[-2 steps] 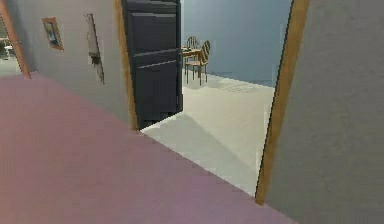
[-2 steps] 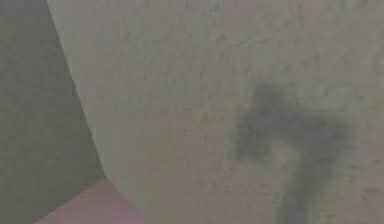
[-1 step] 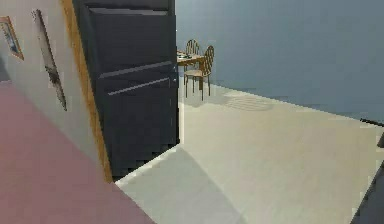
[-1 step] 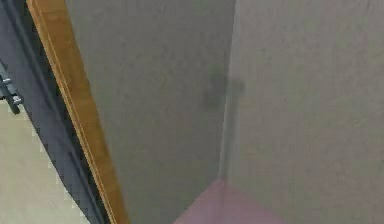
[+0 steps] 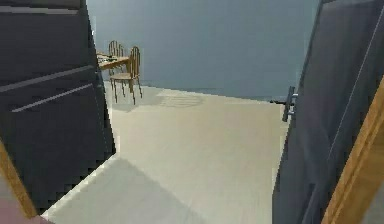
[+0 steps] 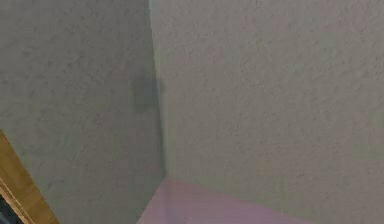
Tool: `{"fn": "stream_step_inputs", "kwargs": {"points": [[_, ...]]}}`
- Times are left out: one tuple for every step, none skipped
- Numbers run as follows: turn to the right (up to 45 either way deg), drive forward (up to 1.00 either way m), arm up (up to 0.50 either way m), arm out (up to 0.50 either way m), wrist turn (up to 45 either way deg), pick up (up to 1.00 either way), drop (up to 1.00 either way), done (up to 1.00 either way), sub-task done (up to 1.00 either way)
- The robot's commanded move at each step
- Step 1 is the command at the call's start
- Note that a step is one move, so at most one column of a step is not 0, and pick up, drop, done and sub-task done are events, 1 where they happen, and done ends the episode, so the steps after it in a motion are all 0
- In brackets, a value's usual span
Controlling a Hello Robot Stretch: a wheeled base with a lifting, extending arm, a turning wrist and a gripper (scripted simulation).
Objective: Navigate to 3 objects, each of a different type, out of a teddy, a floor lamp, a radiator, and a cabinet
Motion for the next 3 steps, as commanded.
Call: {"fn": "stream_step_inputs", "kwargs": {"points": [[3.0, 0.00, 0.00, 0.00, 0.0, 0.00, 0.00, 0.00, 0.00], [0.0, 0.05, 0.00, 0.00, 0.0, 0.00, 0.00, 0.00, 0.00], [-3.0, 0.00, 0.00, 0.00, 0.0, 0.00, 0.00, 0.00, 0.00]]}}
